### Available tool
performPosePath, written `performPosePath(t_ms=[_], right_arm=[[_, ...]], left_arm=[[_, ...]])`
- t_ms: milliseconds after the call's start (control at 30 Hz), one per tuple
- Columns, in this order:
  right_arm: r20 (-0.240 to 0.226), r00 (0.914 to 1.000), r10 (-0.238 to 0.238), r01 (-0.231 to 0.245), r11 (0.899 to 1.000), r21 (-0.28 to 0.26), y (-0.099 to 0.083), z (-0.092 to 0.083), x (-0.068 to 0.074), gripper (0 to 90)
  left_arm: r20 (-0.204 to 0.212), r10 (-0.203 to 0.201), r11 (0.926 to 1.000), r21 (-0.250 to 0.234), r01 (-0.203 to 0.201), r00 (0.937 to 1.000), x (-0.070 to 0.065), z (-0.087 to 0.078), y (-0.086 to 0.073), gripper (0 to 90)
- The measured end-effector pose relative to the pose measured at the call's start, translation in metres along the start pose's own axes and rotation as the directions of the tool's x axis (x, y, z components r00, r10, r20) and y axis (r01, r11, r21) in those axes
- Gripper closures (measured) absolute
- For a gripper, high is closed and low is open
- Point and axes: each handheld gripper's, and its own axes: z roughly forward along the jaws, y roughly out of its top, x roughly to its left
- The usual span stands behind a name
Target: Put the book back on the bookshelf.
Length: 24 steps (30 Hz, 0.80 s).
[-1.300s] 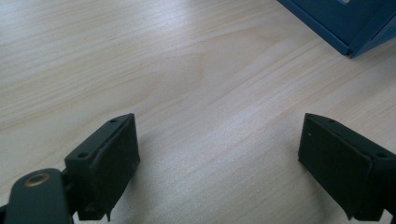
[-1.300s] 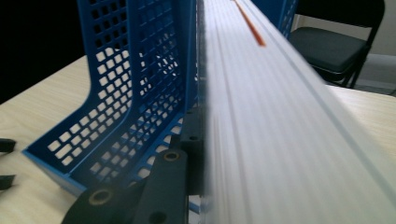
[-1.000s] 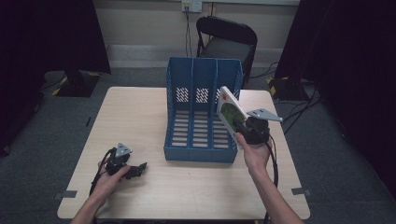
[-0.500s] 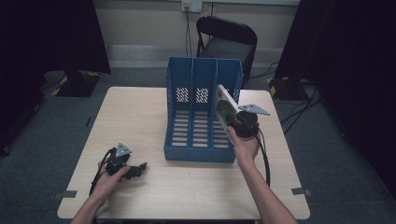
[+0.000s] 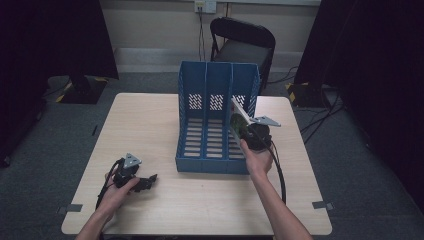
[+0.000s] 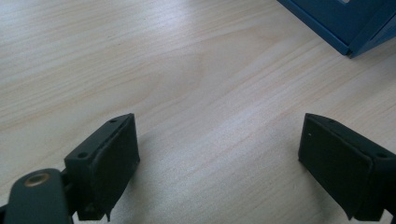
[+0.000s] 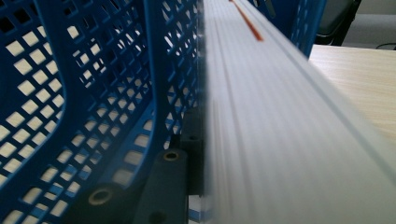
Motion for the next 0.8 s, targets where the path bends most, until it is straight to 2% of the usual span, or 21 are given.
performPosePath(t_ms=[267, 367, 433, 533, 800], right_arm=[[-0.012, 0.9998, 0.014, -0.014, 0.999, 0.043, -0.011, 0.008, -0.004, 76.3], [0.009, 0.9999, 0.010, -0.010, 0.998, 0.065, -0.013, 0.011, -0.001, 76.2], [-0.003, 0.9997, 0.023, -0.022, 0.998, 0.059, -0.013, 0.011, -0.002, 76.1], [0.004, 1.0000, 0.006, -0.006, 0.998, 0.058, -0.013, 0.011, -0.002, 76.0], [0.000, 0.9999, 0.016, -0.016, 0.999, 0.046, -0.020, 0.008, -0.004, 75.4]], left_arm=[[0.000, -0.001, 1.0000, 0.000, 0.001, 1.0000, 0.000, 0.000, 0.000, 11.6], [0.000, -0.002, 1.0000, -0.001, 0.002, 1.0000, 0.000, 0.000, 0.000, 11.5], [-0.001, -0.001, 1.0000, 0.001, 0.001, 1.0000, 0.000, 0.000, 0.000, 11.1], [0.000, 0.002, 1.0000, 0.002, -0.002, 1.0000, 0.000, 0.000, 0.000, 11.0], [0.000, 0.000, 1.0000, 0.002, 0.000, 1.0000, 0.000, 0.000, 0.000, 11.0]])
